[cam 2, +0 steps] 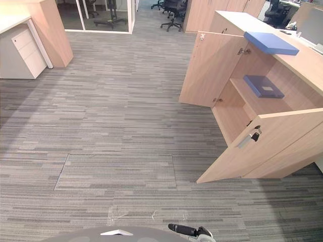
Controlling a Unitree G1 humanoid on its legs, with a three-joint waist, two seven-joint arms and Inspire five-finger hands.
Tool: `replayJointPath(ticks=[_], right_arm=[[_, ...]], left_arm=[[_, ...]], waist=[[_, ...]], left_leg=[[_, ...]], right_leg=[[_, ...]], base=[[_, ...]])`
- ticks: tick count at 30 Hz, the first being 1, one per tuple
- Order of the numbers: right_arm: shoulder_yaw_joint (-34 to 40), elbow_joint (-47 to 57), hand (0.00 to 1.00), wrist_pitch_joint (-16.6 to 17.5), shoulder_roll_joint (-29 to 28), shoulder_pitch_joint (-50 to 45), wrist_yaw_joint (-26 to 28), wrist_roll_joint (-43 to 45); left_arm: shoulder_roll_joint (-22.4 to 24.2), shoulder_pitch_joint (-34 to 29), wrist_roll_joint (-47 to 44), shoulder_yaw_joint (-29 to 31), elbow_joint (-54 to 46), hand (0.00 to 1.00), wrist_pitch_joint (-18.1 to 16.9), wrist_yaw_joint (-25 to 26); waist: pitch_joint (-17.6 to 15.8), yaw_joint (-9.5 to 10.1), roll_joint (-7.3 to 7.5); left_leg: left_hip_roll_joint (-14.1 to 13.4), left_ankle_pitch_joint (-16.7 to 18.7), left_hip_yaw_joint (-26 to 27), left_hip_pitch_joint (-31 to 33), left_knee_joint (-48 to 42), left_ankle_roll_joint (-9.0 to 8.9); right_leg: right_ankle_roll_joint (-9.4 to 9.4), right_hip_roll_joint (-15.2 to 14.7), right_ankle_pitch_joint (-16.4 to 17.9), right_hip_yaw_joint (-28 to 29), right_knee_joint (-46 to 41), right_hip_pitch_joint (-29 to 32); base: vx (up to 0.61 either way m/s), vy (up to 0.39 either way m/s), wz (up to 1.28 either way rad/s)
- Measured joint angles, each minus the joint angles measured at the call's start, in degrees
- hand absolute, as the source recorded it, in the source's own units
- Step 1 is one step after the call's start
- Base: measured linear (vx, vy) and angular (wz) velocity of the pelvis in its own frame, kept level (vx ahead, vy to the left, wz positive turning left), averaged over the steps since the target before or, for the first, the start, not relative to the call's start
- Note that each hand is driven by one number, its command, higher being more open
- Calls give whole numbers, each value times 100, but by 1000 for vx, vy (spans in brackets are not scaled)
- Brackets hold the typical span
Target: Walk over to the cabinet, pick up the folder, carry it to the office cabinet, place the folder inside the office cabinet, then close the office cabinet door
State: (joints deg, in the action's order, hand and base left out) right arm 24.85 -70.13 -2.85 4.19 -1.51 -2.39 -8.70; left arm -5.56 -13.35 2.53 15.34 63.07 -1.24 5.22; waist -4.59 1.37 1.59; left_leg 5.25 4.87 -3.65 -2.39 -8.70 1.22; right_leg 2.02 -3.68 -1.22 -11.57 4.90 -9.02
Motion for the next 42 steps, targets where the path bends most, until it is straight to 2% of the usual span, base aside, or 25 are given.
replayJointPath(ticks=[5,14,24,30,35,42], right_arm=[[45,-85,100,-10,0,22,77,4],[43,-118,100,-20,-1,5,87,4],[42,-132,100,-19,-3,62,-97,6],[44,-164,100,-11,-9,99,-202,6],[38,-163,100,-3,-20,101,-202,-1],[-79,-143,100,51,-20,8,-194,-58]], left_arm=[[-23,-6,-228,-32,32,100,-8,-173],[-34,-58,-423,-96,58,100,-9,-178],[-121,-6,496,-429,-106,100,-128,194],[-174,-23,563,-781,-225,100,-135,243],[-238,-23,695,-997,-257,100,-145,242],[-238,-58,683,-1000,-219,100,-146,212]], waist=[[-18,11,46],[-16,12,42],[0,18,63],[-6,41,75],[-37,15,44],[-41,2,27]], left_leg=[[46,-4,6,-8,2,7],[48,-26,21,-120,185,36],[98,-60,-28,-116,183,92],[196,-94,-51,-111,178,144],[246,-55,91,-148,233,84],[257,-5,219,-253,467,46]], right_leg=[[1,-48,1,7,0,-4],[2,-72,-1,-59,0,-34],[59,-102,-44,-64,0,-23],[101,-199,-67,-63,0,-31],[177,-266,-113,5,-2,-17],[182,-324,-108,-81,-8,19]], base=[[-17,35,-1],[-19,10,-1],[0,0,0],[-30,45,3],[-48,45,-11],[13,10,-14]])
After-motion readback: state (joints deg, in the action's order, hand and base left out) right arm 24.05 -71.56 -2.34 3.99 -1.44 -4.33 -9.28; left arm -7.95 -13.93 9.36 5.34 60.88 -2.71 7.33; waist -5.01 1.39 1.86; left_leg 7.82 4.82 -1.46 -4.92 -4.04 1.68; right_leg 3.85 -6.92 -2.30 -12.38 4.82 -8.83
